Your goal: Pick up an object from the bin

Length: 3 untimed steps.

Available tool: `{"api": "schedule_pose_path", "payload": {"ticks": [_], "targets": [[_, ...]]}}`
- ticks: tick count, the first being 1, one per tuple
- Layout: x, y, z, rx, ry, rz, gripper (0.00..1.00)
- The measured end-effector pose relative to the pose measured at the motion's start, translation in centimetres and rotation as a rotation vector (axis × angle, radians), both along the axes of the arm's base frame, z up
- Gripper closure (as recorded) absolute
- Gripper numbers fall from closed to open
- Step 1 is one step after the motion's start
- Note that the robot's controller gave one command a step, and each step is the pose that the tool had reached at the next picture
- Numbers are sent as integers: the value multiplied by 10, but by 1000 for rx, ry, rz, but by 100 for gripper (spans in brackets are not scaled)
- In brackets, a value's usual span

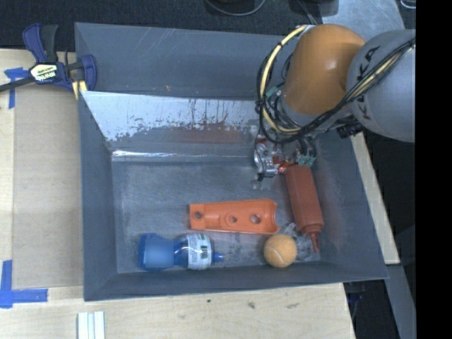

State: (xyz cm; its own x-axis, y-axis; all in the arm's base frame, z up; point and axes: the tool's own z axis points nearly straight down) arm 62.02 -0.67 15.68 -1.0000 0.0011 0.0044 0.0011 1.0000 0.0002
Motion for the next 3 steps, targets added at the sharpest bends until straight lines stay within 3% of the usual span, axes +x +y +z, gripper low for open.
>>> {"api": "schedule_pose_path", "payload": {"ticks": [1, 2, 3], "targets": [[2, 0, 5, 0, -8, 0, 0], [-51, 42, -80, 2, 6, 79, 0], [-33, 60, -85, 1, -15, 132, 100]]}}
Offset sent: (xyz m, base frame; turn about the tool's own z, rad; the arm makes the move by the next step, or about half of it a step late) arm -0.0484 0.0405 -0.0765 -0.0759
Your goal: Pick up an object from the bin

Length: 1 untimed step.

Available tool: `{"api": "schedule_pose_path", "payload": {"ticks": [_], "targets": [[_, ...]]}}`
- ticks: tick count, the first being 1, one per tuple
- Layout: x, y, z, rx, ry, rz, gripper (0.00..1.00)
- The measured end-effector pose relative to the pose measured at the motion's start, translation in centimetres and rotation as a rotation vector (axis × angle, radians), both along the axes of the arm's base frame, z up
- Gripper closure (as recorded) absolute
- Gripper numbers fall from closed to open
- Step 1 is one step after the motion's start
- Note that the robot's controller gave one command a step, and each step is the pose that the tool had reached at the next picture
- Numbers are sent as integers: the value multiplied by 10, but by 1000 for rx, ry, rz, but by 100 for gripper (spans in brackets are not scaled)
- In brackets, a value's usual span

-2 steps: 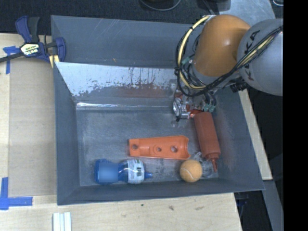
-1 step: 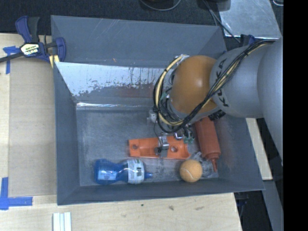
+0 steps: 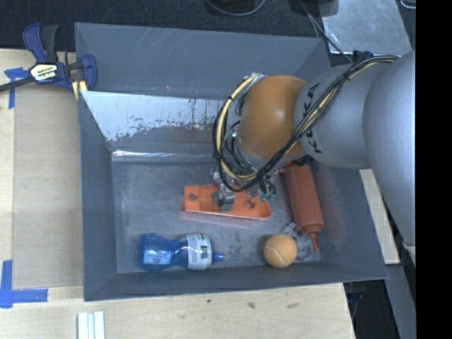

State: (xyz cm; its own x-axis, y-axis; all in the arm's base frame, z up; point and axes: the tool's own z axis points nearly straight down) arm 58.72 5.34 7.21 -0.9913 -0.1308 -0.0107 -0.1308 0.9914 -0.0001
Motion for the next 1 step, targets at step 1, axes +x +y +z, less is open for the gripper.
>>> {"api": "schedule_pose_path", "payload": {"ticks": [1], "targets": [[0, 0, 0, 0, 0, 0, 100]]}}
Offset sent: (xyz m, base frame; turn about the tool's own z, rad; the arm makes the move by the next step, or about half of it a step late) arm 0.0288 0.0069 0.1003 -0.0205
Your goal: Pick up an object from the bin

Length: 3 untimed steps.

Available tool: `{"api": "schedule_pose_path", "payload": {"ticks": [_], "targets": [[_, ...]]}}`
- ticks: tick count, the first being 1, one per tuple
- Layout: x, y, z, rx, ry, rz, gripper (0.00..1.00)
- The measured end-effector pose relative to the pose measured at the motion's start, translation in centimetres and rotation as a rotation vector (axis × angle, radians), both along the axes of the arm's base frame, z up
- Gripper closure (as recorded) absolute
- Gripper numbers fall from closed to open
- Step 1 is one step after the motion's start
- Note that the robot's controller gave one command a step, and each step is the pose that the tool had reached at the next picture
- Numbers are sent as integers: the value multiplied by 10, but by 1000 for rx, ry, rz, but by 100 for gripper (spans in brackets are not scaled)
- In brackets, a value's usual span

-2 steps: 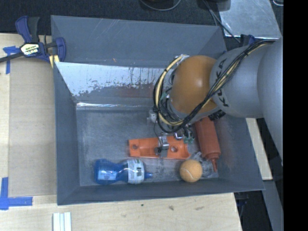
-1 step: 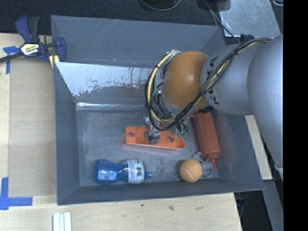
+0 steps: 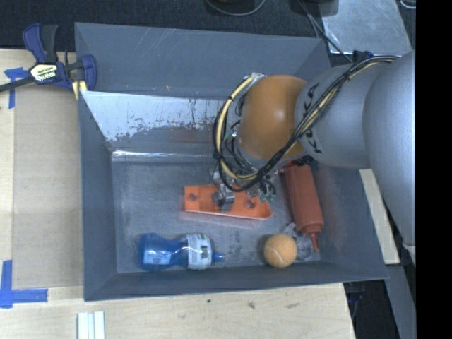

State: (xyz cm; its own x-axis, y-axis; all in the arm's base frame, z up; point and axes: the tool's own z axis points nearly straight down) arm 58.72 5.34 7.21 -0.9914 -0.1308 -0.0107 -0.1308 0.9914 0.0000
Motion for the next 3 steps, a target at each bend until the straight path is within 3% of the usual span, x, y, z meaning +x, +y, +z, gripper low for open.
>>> {"api": "schedule_pose_path", "payload": {"ticks": [1, 2, 3], "targets": [[30, 6, 101, 0, -4, 18, 100], [30, 6, 101, 0, -4, 18, 100], [31, 15, 238, 0, -7, 4, 100]]}}
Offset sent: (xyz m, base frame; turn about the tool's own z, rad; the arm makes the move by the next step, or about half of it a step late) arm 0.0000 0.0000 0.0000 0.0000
